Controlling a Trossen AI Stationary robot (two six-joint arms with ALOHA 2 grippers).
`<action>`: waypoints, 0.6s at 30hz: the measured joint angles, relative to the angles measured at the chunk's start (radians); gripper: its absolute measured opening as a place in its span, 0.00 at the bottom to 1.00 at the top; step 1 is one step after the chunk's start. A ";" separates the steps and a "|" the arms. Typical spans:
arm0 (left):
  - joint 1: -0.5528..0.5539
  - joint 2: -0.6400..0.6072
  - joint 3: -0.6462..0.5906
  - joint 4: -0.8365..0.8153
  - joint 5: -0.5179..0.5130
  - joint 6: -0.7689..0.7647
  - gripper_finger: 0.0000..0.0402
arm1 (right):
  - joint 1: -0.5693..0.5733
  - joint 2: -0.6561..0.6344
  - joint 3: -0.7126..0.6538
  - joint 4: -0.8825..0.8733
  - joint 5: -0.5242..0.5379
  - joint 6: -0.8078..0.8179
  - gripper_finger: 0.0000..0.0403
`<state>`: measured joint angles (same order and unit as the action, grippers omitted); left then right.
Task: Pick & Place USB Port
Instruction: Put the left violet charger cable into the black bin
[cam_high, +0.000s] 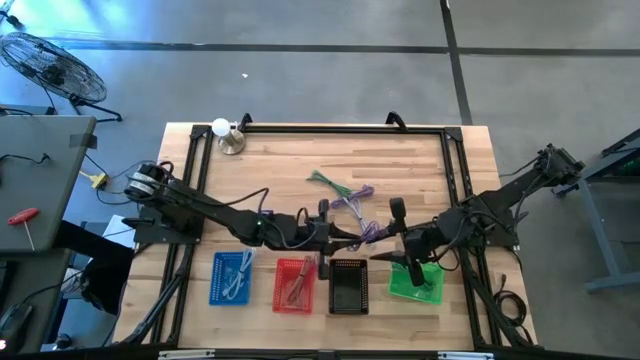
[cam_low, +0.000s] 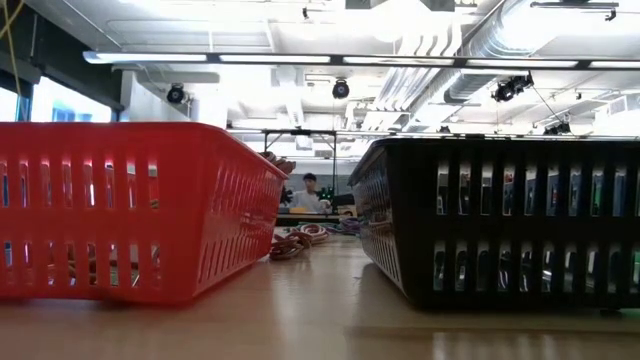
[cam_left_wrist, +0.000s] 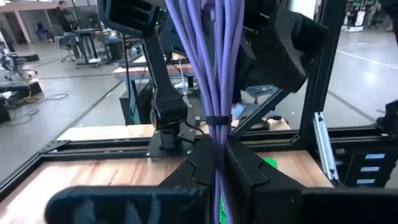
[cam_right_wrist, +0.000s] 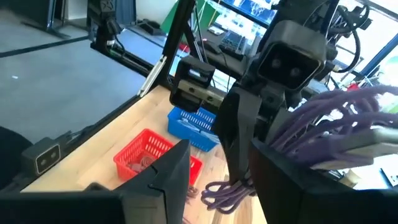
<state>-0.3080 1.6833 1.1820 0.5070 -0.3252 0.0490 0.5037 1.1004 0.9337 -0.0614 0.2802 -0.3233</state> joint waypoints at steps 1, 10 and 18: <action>0.000 0.000 0.000 0.007 -0.002 0.000 0.02 | 0.000 0.000 0.000 -0.015 0.001 0.003 0.38; 0.000 -0.005 0.001 0.024 0.002 0.026 0.02 | 0.000 0.000 0.000 -0.098 0.117 0.031 0.38; 0.000 -0.005 0.001 0.023 0.002 0.023 0.02 | 0.000 0.000 0.000 -0.002 0.159 -0.010 0.38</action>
<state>-0.3080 1.6783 1.1828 0.5299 -0.3229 0.0715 0.5034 1.1004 0.9337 -0.0634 0.4388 -0.3338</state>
